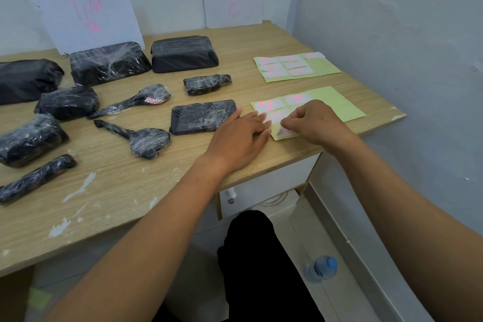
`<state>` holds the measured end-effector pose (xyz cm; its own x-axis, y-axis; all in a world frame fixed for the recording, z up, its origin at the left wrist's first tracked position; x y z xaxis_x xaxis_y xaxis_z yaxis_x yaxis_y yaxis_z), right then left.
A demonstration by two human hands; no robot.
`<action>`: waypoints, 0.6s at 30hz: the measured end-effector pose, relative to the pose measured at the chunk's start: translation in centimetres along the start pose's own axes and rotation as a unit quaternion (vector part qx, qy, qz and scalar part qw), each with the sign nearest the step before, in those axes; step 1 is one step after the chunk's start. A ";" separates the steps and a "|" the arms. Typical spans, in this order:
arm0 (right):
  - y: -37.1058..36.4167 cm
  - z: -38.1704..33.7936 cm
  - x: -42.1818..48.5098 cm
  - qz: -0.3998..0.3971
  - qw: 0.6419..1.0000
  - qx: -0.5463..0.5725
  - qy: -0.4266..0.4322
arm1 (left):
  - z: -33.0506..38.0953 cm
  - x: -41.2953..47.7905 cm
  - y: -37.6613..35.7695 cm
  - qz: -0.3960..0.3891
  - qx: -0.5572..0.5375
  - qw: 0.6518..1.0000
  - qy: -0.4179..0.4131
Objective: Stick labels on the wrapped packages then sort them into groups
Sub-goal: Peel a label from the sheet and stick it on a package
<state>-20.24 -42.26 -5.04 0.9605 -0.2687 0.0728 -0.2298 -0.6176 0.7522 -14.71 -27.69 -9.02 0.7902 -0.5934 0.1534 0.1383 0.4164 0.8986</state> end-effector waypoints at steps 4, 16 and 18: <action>0.2 0.9 -0.7 0.012 0.999 0.037 0.020 | 0.4 0.3 0.1 0.007 -0.023 0.999 0.032; -0.1 1.3 -1.7 0.045 0.995 0.059 0.060 | 1.8 0.4 0.0 0.028 0.002 0.998 0.056; -0.2 1.4 -1.8 0.046 0.996 0.047 0.055 | 1.7 0.6 -0.1 0.014 0.016 0.999 0.045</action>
<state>-22.11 -42.72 -6.22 0.9448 -0.2484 0.2138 -0.3267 -0.6613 0.6752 -15.31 -29.27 -8.34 0.8436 -0.5176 0.1427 0.0973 0.4087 0.9075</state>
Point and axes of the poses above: each hand's wrist, its own x-axis towards the middle knuckle, its own y-axis out of the back of the hand, z = x × y, the point moved 4 cm from there along x, towards the middle knuckle, and after that the axes turned 14 degrees about y, right-handed, at the moved point
